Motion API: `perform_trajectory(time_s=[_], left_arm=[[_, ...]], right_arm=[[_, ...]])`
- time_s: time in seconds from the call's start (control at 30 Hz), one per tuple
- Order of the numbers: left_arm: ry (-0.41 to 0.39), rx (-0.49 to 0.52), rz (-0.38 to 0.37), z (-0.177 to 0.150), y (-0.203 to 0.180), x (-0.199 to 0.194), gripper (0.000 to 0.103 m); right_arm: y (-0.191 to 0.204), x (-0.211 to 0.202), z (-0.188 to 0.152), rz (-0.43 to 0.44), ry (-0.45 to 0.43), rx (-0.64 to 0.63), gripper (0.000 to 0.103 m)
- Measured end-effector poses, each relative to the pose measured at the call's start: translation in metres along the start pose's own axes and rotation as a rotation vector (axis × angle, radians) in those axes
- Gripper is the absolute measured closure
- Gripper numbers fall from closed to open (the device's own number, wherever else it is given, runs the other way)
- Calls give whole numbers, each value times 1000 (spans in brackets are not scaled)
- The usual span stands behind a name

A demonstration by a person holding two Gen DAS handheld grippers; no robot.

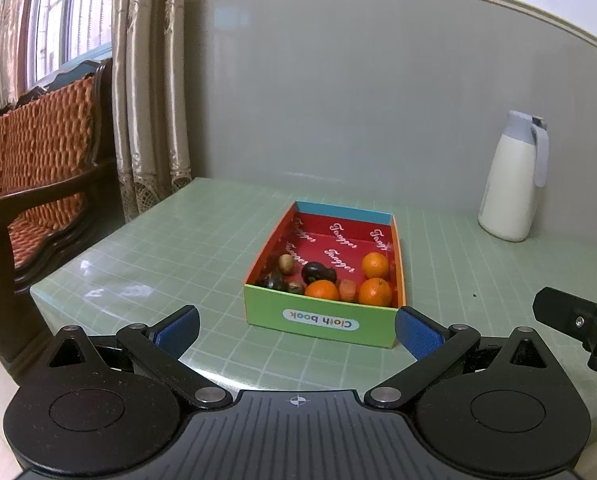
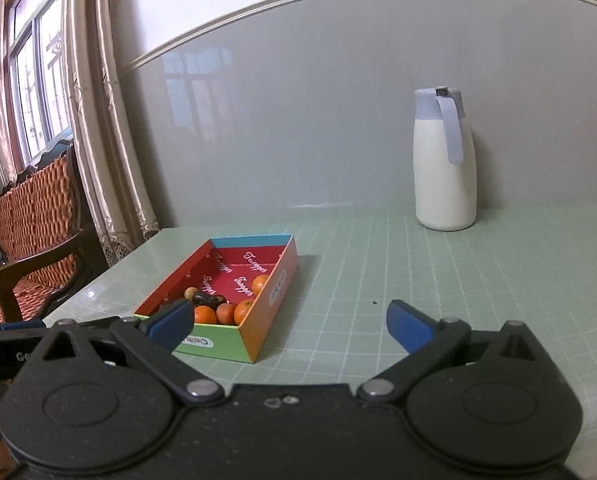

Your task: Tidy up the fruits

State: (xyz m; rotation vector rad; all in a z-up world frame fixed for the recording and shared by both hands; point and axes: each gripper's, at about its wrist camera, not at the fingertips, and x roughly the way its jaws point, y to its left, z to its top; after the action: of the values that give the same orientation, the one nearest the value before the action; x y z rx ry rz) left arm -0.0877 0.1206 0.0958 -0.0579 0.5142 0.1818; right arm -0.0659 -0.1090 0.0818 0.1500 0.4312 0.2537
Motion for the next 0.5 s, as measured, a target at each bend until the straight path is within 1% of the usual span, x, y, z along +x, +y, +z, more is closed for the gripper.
perform_trajectory(time_s=[0.2, 0.5], left_arm=[[8, 9, 3, -2, -1, 3, 0], [-2, 19, 9, -2, -1, 2, 0]], right_arm=[[4, 1, -3, 7, 4, 2, 0], [12, 3, -3, 14, 6, -12, 0]])
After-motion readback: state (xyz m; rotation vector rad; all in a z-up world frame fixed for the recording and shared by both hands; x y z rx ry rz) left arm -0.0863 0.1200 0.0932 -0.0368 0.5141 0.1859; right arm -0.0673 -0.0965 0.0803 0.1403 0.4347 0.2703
